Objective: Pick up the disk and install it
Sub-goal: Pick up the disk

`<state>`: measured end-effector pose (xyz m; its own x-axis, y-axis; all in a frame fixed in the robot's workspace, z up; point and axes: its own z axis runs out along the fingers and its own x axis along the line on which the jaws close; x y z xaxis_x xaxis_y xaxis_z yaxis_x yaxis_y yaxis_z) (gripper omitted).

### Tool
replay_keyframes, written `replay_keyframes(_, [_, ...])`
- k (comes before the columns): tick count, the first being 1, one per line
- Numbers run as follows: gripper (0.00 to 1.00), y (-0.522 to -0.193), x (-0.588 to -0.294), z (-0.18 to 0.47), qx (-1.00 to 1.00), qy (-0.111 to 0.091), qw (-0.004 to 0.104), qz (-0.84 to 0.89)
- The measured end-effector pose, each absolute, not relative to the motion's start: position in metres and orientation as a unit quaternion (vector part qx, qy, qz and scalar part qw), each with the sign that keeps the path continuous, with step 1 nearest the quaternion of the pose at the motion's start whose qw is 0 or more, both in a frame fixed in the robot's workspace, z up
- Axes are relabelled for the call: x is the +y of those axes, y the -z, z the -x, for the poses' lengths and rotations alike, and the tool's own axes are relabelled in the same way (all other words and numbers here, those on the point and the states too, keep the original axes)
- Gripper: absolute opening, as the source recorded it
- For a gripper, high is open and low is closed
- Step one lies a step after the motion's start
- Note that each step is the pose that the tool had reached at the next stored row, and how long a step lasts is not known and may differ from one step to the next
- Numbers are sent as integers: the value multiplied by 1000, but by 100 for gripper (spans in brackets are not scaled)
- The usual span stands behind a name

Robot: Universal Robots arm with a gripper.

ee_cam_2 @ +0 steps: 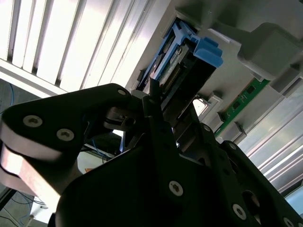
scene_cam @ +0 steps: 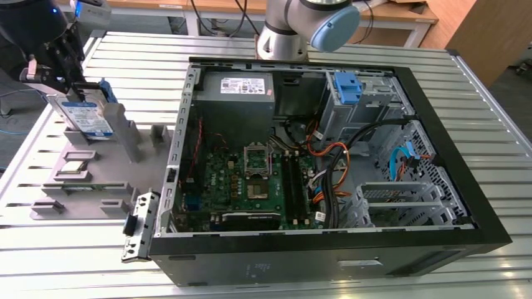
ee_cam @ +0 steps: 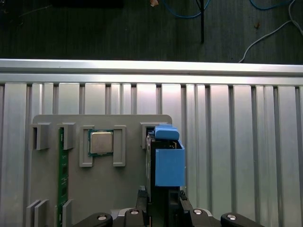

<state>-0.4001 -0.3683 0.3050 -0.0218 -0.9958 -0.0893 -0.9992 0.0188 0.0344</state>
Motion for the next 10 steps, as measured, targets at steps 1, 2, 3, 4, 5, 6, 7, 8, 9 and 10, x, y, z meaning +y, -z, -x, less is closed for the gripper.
replay_keyframes(1, [35, -305, -368, 400, 713, -44, 20, 699])
replay_keyframes(2, [35, -305, -368, 400, 713, -44, 20, 699])
replay_keyframes(3, [35, -305, -368, 400, 713, -44, 20, 699])
replay_keyframes(4, [35, -305, -368, 400, 713, -44, 20, 699])
replay_keyframes(5, [35, -306, -368, 400, 713, -44, 20, 699])
replay_keyframes(6, [35, -306, -368, 400, 713, -44, 20, 699])
replay_keyframes(7, [35, -306, -368, 400, 713, -44, 20, 699])
replay_keyframes(8, [35, -307, -368, 400, 713, -44, 20, 699])
replay_keyframes(9, [35, -308, -368, 400, 713, -44, 20, 699])
replay_keyframes(10, [35, -309, -368, 400, 713, -44, 20, 699])
